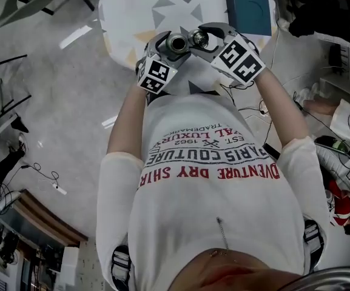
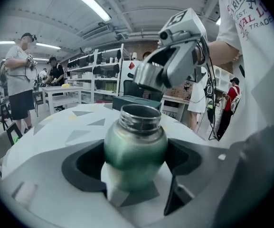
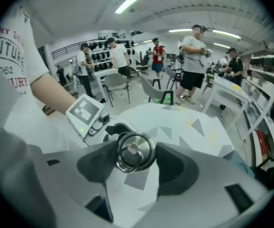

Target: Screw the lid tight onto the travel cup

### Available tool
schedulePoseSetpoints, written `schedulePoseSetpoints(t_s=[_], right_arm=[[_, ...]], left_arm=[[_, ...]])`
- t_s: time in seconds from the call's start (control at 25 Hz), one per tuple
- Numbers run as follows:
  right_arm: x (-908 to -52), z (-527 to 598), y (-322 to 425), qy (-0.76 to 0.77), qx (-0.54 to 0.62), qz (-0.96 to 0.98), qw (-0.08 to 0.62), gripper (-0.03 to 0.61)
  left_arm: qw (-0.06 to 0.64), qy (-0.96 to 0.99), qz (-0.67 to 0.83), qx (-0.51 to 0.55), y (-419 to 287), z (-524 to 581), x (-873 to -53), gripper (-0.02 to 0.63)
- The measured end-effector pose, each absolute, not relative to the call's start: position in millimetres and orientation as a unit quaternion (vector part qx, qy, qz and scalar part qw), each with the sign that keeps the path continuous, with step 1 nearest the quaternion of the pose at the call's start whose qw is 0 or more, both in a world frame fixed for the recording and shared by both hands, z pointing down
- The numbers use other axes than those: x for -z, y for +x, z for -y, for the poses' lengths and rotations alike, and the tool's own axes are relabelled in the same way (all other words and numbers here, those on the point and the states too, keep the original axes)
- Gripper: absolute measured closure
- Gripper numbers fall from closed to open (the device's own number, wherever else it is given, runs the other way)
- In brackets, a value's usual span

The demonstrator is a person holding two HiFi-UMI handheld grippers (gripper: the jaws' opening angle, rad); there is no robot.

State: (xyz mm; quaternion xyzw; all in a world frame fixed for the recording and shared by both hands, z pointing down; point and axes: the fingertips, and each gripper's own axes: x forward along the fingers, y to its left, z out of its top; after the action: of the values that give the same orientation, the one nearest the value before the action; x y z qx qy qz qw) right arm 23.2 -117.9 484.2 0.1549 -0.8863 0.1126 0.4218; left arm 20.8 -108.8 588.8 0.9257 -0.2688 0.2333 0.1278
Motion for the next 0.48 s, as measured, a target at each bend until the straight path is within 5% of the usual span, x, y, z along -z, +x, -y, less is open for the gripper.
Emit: schedulePoseSetpoints(t_s=[0.48], right_arm=[[-492.2,92.6,-21.8,-0.067,0.001,0.861,0.504,0.316]], left_arm=[[0.127,0.936,0.202,-0.257,23.8,104.6,-588.2,0.227]])
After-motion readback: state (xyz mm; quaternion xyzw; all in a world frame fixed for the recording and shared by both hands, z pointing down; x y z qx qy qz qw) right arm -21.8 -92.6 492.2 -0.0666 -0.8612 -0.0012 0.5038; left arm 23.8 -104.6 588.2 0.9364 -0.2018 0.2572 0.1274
